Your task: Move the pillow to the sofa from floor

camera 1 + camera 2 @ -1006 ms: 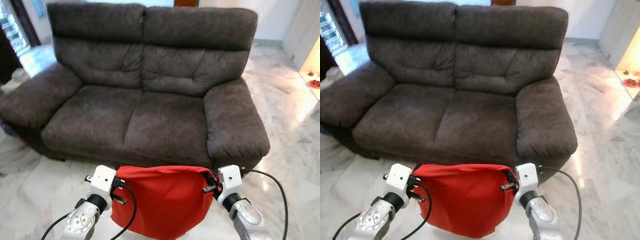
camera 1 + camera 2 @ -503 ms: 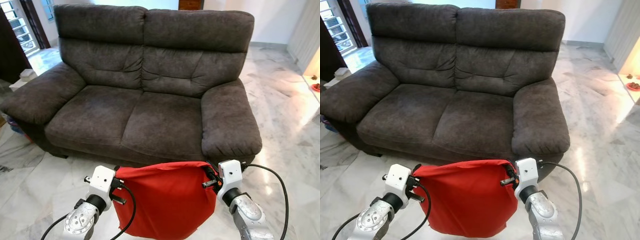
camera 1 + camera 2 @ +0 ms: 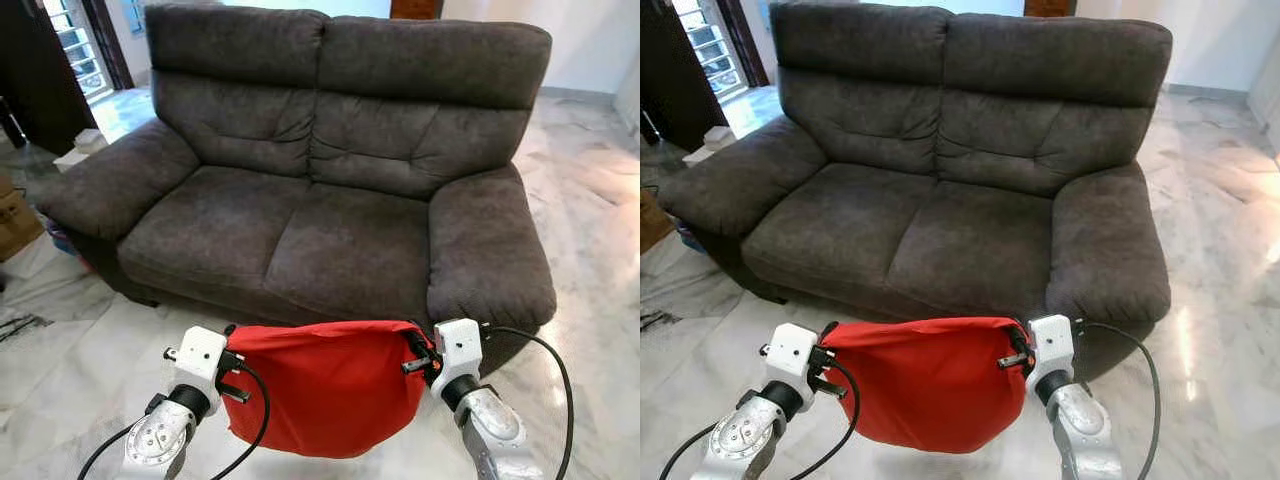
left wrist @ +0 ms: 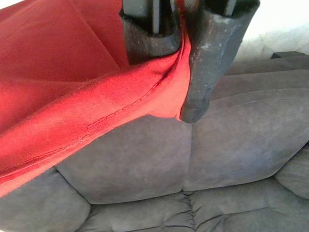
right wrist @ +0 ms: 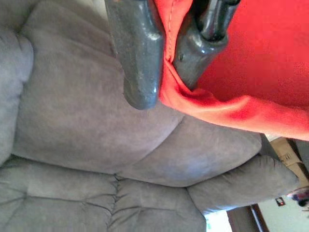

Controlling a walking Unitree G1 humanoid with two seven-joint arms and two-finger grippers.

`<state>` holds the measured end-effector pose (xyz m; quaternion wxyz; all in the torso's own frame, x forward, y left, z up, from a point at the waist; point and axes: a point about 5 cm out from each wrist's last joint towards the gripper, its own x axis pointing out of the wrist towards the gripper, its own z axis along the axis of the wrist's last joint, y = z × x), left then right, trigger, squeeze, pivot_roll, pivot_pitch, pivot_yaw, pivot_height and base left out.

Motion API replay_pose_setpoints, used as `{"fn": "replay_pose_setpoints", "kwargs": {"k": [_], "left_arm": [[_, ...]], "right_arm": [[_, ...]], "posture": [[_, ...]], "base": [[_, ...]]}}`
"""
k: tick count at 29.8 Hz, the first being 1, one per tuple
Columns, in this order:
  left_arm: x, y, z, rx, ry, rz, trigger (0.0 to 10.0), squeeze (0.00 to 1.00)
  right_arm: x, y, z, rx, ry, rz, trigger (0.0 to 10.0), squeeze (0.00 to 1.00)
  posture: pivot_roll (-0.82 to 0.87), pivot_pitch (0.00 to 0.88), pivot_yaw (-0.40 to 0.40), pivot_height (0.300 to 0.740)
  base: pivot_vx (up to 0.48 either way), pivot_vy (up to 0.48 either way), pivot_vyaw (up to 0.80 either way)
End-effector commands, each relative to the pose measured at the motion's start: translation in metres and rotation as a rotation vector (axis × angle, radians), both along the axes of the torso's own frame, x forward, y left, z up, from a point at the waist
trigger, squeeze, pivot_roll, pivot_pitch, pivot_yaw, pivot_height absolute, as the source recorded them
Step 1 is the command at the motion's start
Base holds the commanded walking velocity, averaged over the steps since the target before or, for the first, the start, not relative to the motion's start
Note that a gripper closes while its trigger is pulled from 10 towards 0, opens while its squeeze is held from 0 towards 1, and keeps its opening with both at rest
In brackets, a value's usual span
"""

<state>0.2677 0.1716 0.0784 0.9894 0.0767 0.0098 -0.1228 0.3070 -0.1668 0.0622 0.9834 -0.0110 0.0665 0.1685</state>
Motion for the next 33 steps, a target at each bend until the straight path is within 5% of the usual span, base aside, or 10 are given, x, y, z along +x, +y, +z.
{"fn": "replay_pose_setpoints", "kwargs": {"k": [1,13,22,33], "left_arm": [[0.005,0.010,0.022,-0.011,-0.112,0.041,10.0,0.00],[0.006,0.010,0.023,-0.014,-0.116,0.039,10.0,0.00],[0.007,0.013,0.027,-0.016,-0.129,0.054,10.0,0.00],[0.013,0.017,0.040,-0.031,-0.177,0.080,10.0,0.00]], "right_arm": [[0.008,-0.009,0.021,0.015,-0.097,-0.051,10.0,0.00],[0.009,-0.008,0.023,0.023,-0.101,-0.054,10.0,0.00],[0.010,-0.004,0.026,0.023,-0.105,-0.026,10.0,0.00],[0.016,0.007,0.048,0.026,-0.198,0.032,10.0,0.00]], "posture": [[0.06,0.081,0.033,0.740],[0.06,0.078,0.033,0.740],[0.06,0.078,0.030,0.740],[0.07,0.078,0.032,0.740]], "base": [[0.334,0.000,0.00],[0.346,0.000,0.00],[0.352,0.000,-0.71],[0.352,0.000,-0.07]]}}
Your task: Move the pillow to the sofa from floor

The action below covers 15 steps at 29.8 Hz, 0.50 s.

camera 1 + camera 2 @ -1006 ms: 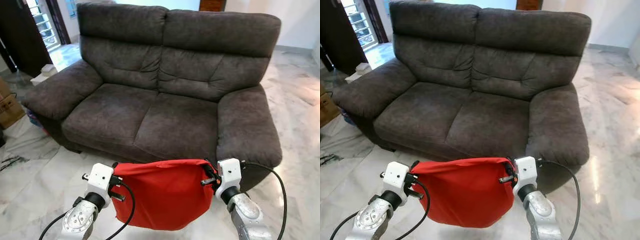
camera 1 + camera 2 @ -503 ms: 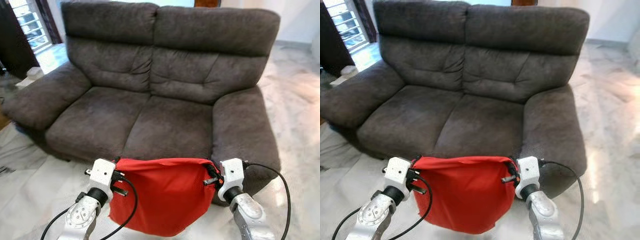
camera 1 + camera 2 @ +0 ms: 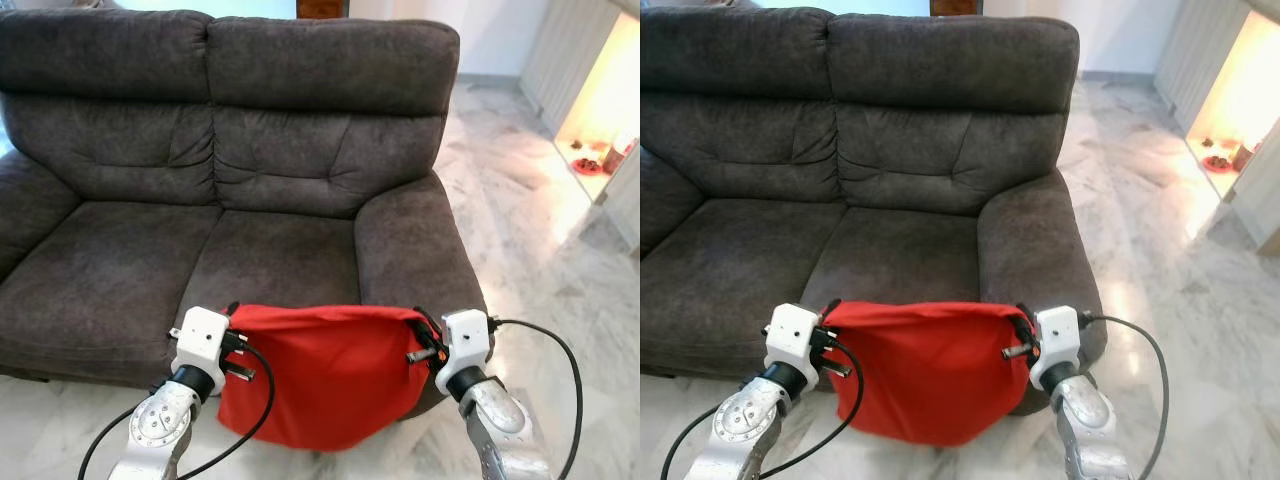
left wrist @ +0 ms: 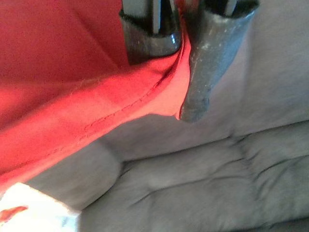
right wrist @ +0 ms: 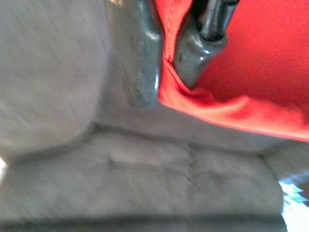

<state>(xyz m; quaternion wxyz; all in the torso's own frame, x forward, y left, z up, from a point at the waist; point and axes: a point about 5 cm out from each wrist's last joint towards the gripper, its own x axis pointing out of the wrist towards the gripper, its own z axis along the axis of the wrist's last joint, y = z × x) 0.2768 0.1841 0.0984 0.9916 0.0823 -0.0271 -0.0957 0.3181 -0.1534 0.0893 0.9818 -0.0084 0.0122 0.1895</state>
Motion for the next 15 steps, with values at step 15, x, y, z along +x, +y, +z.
{"fn": "replay_pose_setpoints", "kwargs": {"k": [15], "left_arm": [[0.030,0.026,0.110,-0.030,-0.378,0.097,10.0,0.00]], "right_arm": [[0.019,0.015,0.099,-0.049,-0.366,0.128,10.0,0.00]], "posture": [[0.07,0.073,0.034,0.740]], "base": [[0.353,0.000,0.26]]}}
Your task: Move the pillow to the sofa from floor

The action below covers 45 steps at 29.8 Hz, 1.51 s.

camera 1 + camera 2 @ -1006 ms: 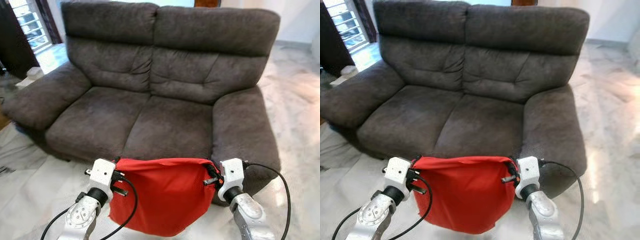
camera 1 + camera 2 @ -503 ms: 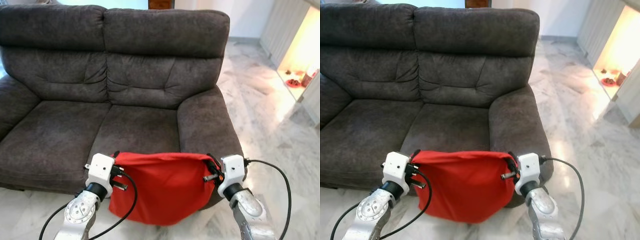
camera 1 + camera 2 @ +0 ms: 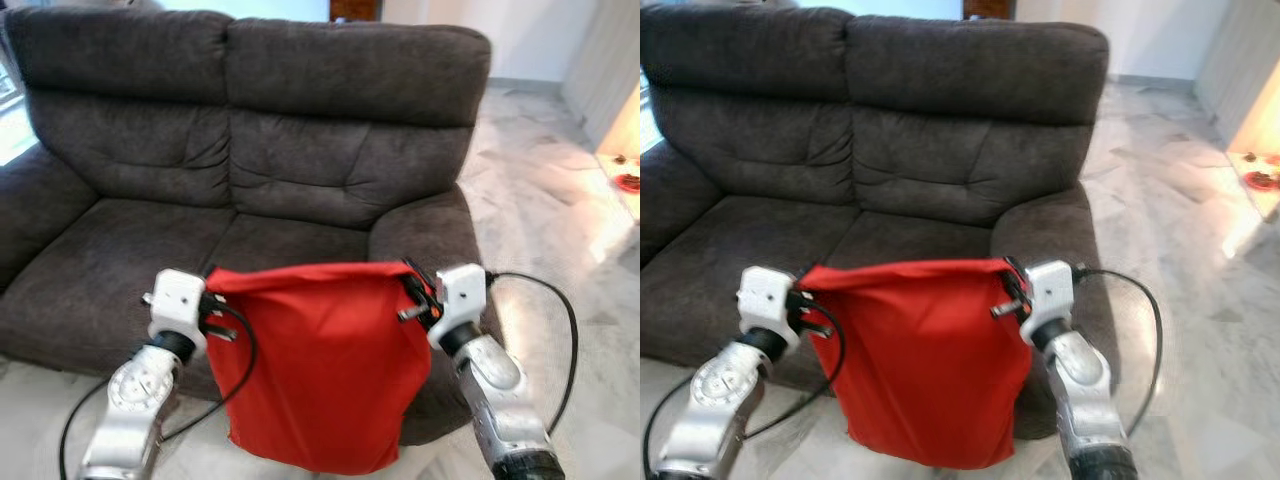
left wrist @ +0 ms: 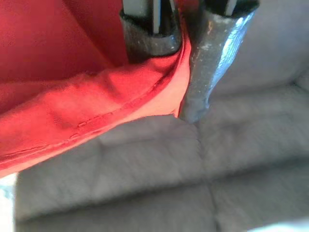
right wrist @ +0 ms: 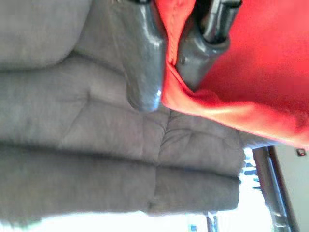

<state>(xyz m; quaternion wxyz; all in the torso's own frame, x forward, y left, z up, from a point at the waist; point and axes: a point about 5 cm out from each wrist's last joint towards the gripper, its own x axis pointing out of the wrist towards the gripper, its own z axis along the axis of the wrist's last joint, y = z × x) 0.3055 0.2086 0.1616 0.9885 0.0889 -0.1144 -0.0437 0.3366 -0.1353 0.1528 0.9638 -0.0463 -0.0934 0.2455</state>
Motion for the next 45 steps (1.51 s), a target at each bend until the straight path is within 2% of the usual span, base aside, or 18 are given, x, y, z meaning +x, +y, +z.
{"fn": "replay_pose_setpoints", "kwargs": {"k": [1,4,7,9,14,17,24,28,32,38,45], "left_arm": [[0.002,0.002,0.052,-0.012,-0.210,0.010,10.0,0.00],[0.007,0.008,0.070,0.002,-0.258,0.028,10.0,0.00],[0.012,0.015,0.088,0.003,-0.302,0.043,10.0,0.00],[0.012,0.016,0.090,0.005,-0.305,0.042,10.0,0.00],[0.010,0.018,0.100,0.032,-0.322,0.042,10.0,0.00],[0.010,0.016,0.102,0.039,-0.331,0.037,10.0,0.00],[0.009,0.012,0.097,0.044,-0.305,0.003,10.0,0.00],[0.006,0.003,0.089,0.060,-0.280,-0.058,10.0,0.00],[0.008,0.004,0.089,0.051,-0.275,-0.052,10.0,0.00],[0.012,0.005,0.092,0.063,-0.273,-0.056,10.0,0.00],[0.012,0.004,0.087,0.060,-0.256,-0.058,10.0,0.00]], "right_arm": [[0.001,-0.001,0.040,-0.014,-0.160,0.020,10.0,0.00],[0.005,0.002,0.052,-0.029,-0.213,0.018,10.0,0.00],[0.014,0.001,0.058,-0.023,-0.219,0.002,10.0,0.00],[0.015,0.001,0.059,-0.027,-0.222,0.004,10.0,0.00],[0.014,0.013,0.084,-0.030,-0.315,0.059,10.0,0.00],[0.018,0.018,0.091,-0.045,-0.341,0.077,10.0,0.00],[0.021,0.021,0.086,-0.040,-0.315,0.092,10.0,0.00],[0.018,0.022,0.073,-0.060,-0.278,0.111,10.0,0.00],[0.018,0.025,0.079,-0.049,-0.304,0.133,10.0,0.00],[0.027,0.023,0.093,-0.028,-0.336,0.084,10.0,0.00],[0.030,0.023,0.086,-0.020,-0.295,0.042,10.0,0.00]], "posture": [[0.07,0.073,0.034,0.740],[0.07,0.069,0.033,0.740],[0.07,0.065,0.030,0.740],[0.08,0.064,0.029,0.740],[0.07,0.064,0.032,0.740],[0.07,0.060,0.030,0.740],[0.08,0.058,0.027,0.740],[0.08,0.058,0.028,0.740],[0.08,0.054,0.032,0.740],[0.08,0.044,0.034,0.740],[0.08,0.046,0.032,0.740]], "base": [[0.352,0.000,0.00],[0.356,0.000,0.48],[0.354,0.000,0.27],[0.356,0.000,0.00],[0.367,0.000,0.11],[0.380,0.000,0.71],[0.338,0.000,0.34],[0.000,0.000,0.00],[0.000,0.000,0.00],[0.000,0.000,0.00],[0.000,0.000,0.00]]}}
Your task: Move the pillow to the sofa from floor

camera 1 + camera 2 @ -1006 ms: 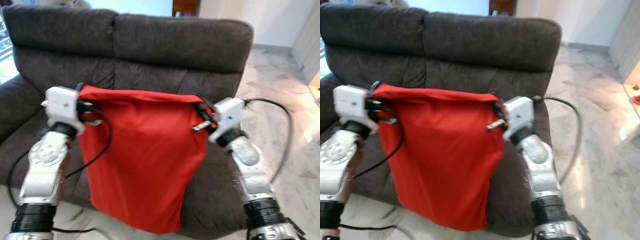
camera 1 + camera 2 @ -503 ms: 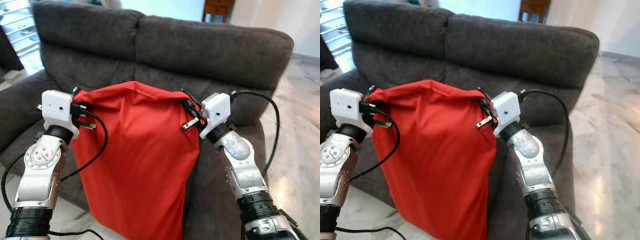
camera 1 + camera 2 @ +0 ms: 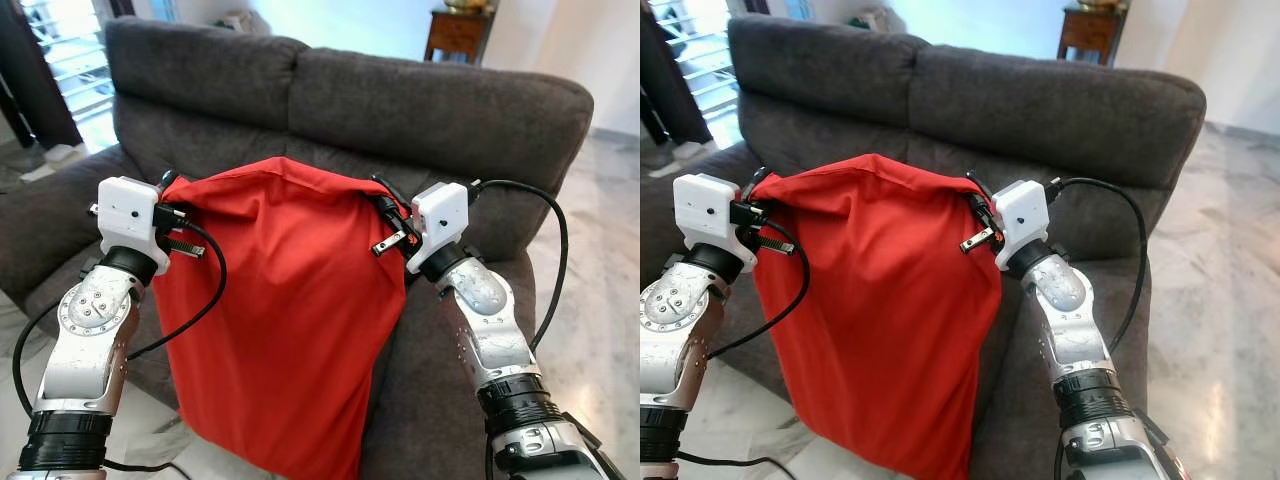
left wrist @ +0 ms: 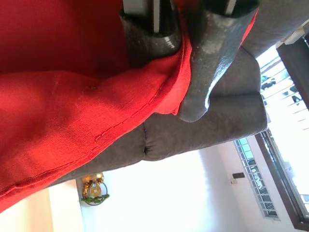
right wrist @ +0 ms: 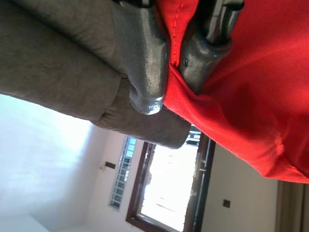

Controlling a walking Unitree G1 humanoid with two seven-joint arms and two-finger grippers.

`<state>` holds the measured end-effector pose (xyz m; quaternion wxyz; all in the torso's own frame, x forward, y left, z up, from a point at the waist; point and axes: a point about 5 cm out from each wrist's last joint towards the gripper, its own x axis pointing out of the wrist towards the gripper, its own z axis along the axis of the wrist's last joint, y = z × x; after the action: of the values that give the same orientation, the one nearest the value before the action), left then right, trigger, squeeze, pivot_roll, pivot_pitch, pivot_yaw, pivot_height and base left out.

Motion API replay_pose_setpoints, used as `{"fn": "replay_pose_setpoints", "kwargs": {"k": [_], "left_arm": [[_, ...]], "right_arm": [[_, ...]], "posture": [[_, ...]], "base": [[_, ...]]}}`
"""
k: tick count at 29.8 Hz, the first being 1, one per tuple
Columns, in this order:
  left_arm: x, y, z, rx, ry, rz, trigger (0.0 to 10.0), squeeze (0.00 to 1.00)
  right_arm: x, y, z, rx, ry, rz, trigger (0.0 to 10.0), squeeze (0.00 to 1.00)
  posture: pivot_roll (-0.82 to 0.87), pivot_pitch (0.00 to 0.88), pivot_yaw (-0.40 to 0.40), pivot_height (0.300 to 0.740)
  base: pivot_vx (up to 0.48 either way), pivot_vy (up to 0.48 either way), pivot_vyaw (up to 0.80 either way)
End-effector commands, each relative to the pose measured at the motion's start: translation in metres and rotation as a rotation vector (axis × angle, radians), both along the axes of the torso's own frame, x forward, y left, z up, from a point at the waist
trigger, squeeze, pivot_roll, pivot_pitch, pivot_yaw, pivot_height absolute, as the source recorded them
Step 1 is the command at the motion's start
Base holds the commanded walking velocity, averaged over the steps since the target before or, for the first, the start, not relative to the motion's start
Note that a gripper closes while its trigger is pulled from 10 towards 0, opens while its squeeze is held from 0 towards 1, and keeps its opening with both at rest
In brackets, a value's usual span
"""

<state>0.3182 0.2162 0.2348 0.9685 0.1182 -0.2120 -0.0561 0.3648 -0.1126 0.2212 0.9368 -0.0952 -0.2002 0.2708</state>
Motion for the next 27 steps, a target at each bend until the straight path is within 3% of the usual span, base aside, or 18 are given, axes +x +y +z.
{"fn": "replay_pose_setpoints", "kwargs": {"k": [1,6,17,24,27], "left_arm": [[0.000,-0.005,0.012,0.000,-0.050,-0.025,10.0,0.00],[-0.002,-0.014,-0.001,0.001,-0.014,-0.049,10.0,0.00],[0.002,-0.006,-0.001,0.034,0.019,-0.042,10.0,0.00],[0.020,0.003,0.009,0.070,0.019,-0.044,10.0,0.00],[0.032,0.009,0.023,0.099,-0.008,-0.028,10.0,0.00]], "right_arm": [[0.002,-0.001,0.015,0.038,-0.052,-0.024,10.0,0.00],[-0.002,-0.004,-0.001,0.054,-0.005,-0.056,10.0,0.00],[0.005,-0.009,-0.005,0.074,0.039,-0.139,10.0,0.00],[0.026,-0.018,0.015,0.136,0.057,-0.247,10.0,0.00],[0.037,-0.021,0.036,0.180,0.042,-0.274,10.0,0.00]], "posture": [[0.08,0.048,0.032,0.740],[0.07,0.056,0.032,0.740],[0.08,0.065,0.028,0.740],[0.08,0.064,0.024,0.740],[0.08,0.066,0.016,0.740]], "base": [[0.000,0.000,0.00],[0.000,0.000,0.00],[0.000,0.000,0.00],[0.000,0.000,0.00],[0.000,0.000,0.00]]}}
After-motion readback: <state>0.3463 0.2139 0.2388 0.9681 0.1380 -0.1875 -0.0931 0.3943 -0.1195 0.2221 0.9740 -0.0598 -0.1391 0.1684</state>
